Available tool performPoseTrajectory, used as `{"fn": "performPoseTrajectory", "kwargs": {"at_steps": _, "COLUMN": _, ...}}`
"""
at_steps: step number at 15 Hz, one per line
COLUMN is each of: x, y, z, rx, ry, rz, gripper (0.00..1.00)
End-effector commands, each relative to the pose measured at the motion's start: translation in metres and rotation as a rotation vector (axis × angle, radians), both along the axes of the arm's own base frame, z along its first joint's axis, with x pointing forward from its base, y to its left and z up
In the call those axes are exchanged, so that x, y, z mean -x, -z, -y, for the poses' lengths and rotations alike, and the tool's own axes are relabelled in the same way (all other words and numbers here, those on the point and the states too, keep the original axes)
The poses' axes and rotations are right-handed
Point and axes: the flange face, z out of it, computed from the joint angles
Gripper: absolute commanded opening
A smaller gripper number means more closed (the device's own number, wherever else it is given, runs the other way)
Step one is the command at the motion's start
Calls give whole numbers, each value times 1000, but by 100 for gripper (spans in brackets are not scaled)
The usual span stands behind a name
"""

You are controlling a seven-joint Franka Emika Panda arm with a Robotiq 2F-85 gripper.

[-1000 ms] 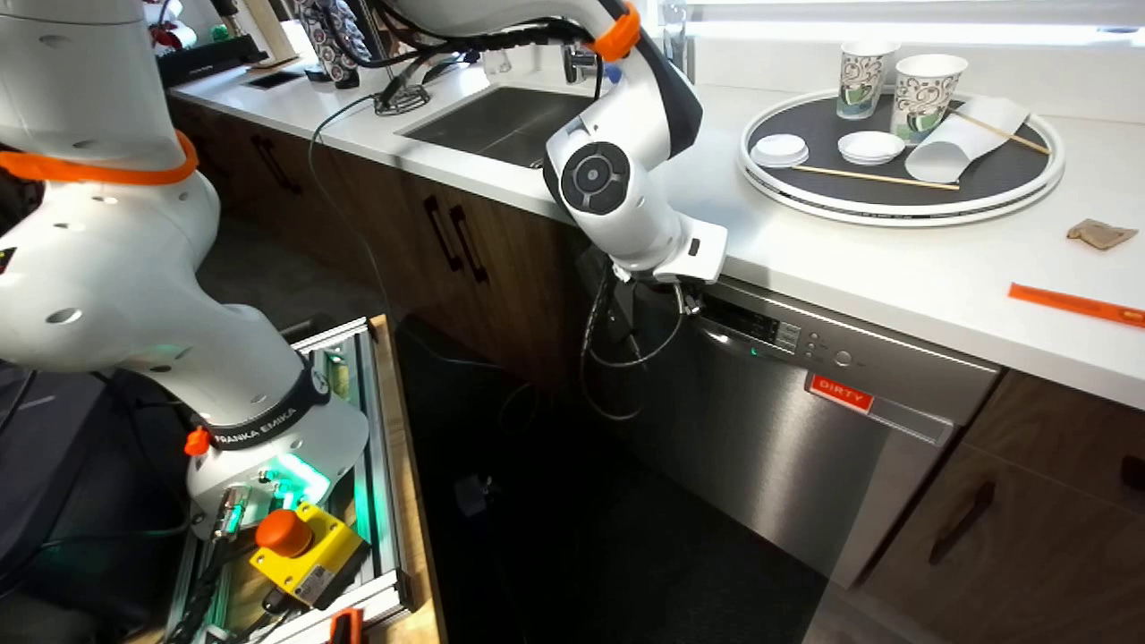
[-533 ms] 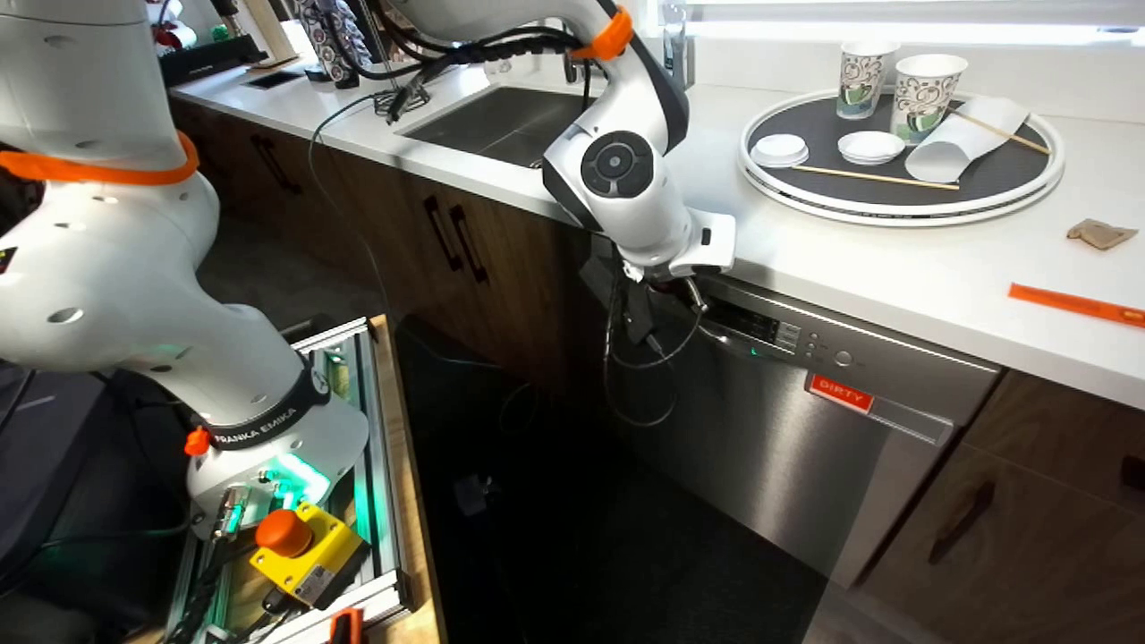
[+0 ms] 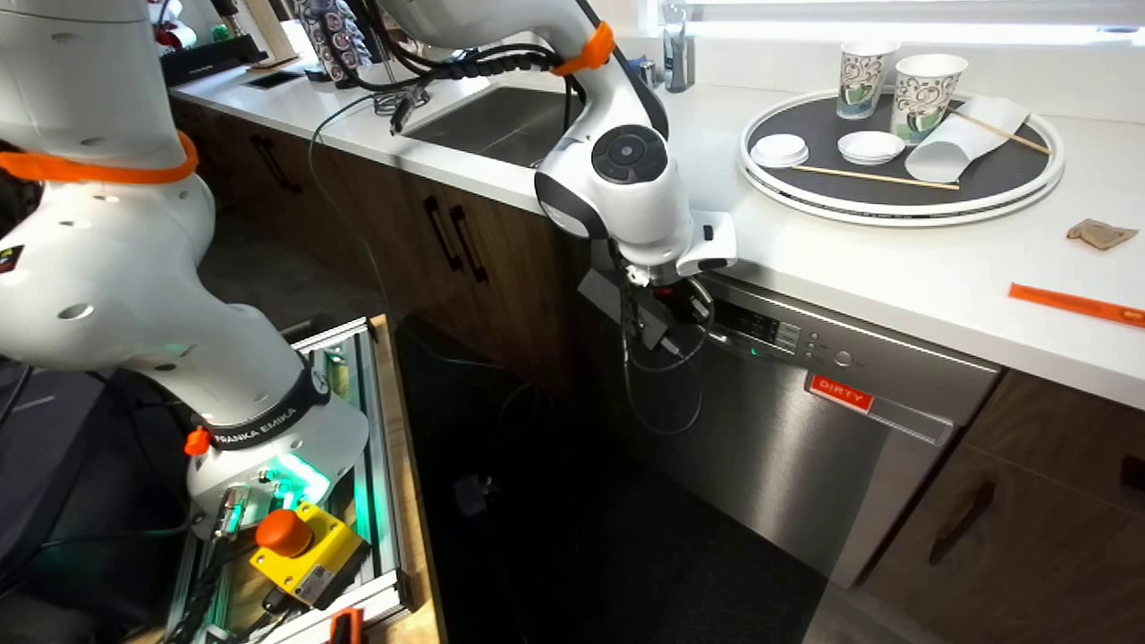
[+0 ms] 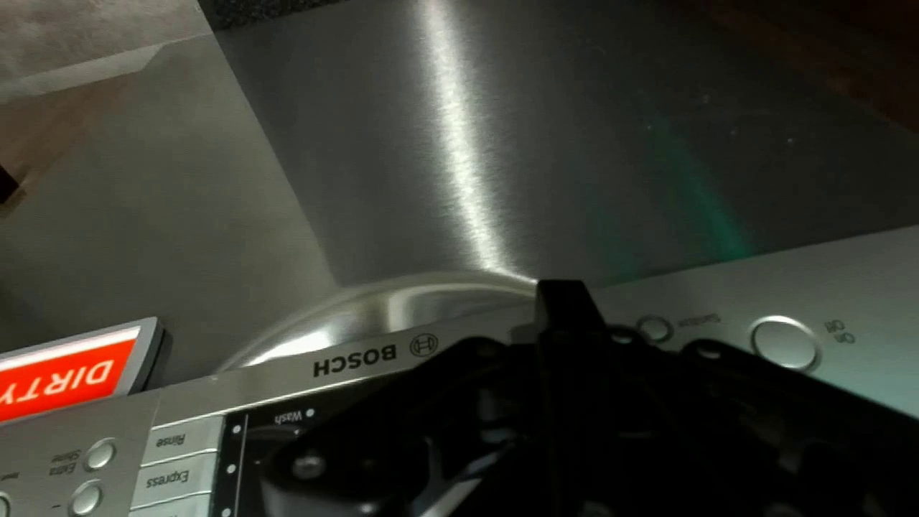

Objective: Press one of the buttons on the left side of the dishwasher

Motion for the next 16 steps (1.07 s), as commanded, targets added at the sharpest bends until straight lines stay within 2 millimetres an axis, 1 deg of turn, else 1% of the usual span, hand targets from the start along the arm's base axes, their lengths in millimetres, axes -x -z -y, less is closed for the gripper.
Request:
{"fn": "performPoseTrajectory", "kwargs": {"at_steps": 1, "x": 10, "y": -9, "z": -7, "rx": 68, "ry": -58, "rz": -25, "gripper": 0}}
{"fn": "performPoseTrajectory", "kwargs": {"at_steps": 3, "x": 12, "y": -13, "z": -10, "rx": 91, "ry": -87, "rz": -37, "gripper": 0}}
{"fn": "performPoseTrajectory", "kwargs": {"at_steps": 4, "x": 13, "y": -16, "z": -12, "rx": 103, "ry": -100, "rz": -40, "gripper": 4}}
{"fn": "performPoseTrajectory", "kwargs": {"at_steps": 5, "x": 15, "y": -19, "z": -14, "rx": 115, "ry": -112, "rz": -46, "gripper": 28}}
{"fn": "performPoseTrajectory", "kwargs": {"at_steps": 7, "x": 17, "y": -23, "z": -18, "rx": 139, "ry": -139, "rz": -55, "gripper": 30}}
{"fn": "performPoseTrajectory", "kwargs": {"at_steps": 8, "x": 19, "y": -26, "z": -20, "rx": 151, "ry": -148, "rz": -60, "gripper": 35}}
{"fn": "performPoseTrajectory", "kwargs": {"at_steps": 9, "x": 20, "y": -28, "z": -21, "rx": 161, "ry": -156, "rz": -65, "gripper": 44}}
{"fn": "performPoseTrajectory", "kwargs": {"at_steps": 11, "x": 22, "y": -33, "z": -23, "rx": 182, "ry": -165, "rz": -74, "gripper": 57}}
{"fn": "performPoseTrajectory", "kwargs": {"at_steps": 14, "x": 24, "y": -40, "z": -26, "rx": 207, "ry": -173, "rz": -86, "gripper": 81}}
{"fn": "performPoseTrajectory", "kwargs": {"at_steps": 16, "x": 25, "y": -46, "z": -28, "rx": 226, "ry": -177, "rz": -92, "gripper": 95}}
